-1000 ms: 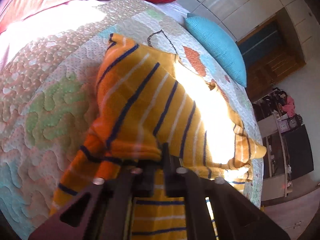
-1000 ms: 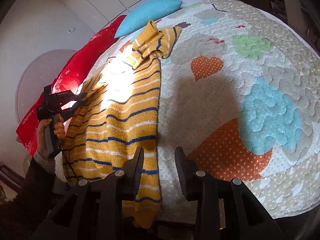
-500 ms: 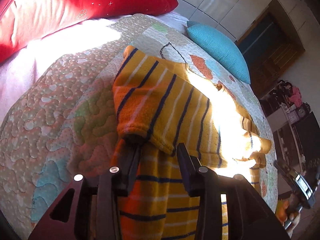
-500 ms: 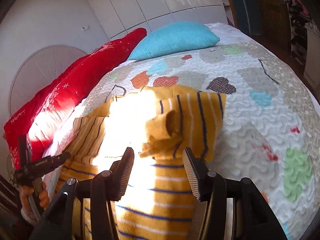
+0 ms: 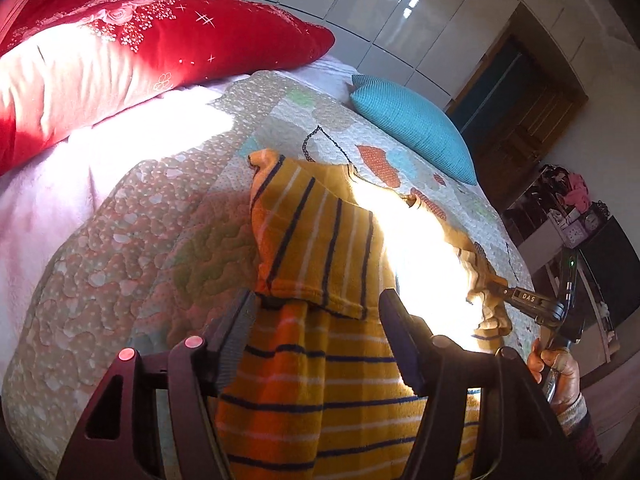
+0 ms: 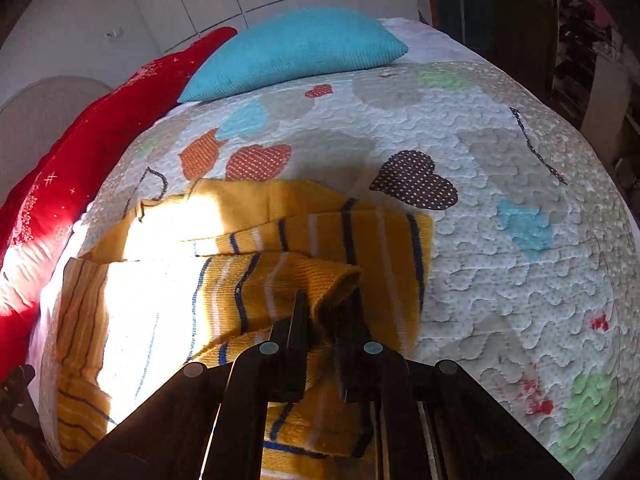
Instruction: Fold small clothes
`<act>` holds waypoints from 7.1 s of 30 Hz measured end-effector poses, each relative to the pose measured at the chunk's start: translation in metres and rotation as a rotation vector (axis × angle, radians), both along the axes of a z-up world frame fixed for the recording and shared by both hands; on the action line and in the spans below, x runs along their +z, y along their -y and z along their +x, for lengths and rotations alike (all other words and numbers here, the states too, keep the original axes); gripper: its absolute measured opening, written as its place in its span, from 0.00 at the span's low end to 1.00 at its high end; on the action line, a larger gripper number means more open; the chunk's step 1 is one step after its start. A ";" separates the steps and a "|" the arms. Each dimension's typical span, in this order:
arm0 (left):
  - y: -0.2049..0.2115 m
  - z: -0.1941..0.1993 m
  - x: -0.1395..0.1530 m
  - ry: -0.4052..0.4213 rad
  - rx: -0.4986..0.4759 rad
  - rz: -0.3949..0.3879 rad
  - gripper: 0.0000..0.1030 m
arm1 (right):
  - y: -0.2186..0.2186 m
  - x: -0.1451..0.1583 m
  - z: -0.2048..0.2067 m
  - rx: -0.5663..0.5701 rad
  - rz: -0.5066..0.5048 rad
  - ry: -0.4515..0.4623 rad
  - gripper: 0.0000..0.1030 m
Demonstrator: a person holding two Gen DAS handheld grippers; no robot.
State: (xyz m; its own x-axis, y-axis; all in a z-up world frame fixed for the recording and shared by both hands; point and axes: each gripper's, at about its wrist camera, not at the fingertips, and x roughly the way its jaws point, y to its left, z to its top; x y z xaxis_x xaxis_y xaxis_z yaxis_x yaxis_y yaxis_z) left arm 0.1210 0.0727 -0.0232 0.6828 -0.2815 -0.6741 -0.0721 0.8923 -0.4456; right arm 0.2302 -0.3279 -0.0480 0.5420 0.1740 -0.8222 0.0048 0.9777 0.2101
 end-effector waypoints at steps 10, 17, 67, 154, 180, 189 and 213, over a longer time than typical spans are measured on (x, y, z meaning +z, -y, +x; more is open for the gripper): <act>0.007 0.044 -0.056 -0.170 0.071 0.121 0.62 | -0.032 0.050 -0.051 0.063 0.040 0.195 0.38; 0.008 0.009 -0.020 -0.103 0.066 0.124 0.62 | -0.078 -0.019 -0.034 0.223 0.180 -0.032 0.41; 0.033 -0.193 -0.039 -0.172 -0.178 -0.220 0.10 | -0.022 -0.033 -0.311 0.264 0.595 -0.086 0.12; -0.024 -0.002 -0.054 -0.197 -0.250 0.089 0.73 | 0.029 -0.001 -0.132 0.051 0.202 0.043 0.69; 0.002 -0.114 0.042 0.099 0.097 0.302 0.77 | 0.058 0.009 -0.202 -0.112 0.202 0.140 0.31; 0.020 -0.132 0.068 0.179 0.200 0.322 1.00 | 0.005 0.024 -0.235 -0.082 0.191 0.282 0.79; 0.065 -0.117 -0.059 -0.210 0.031 0.287 0.99 | -0.042 -0.044 -0.220 -0.032 -0.170 0.041 0.92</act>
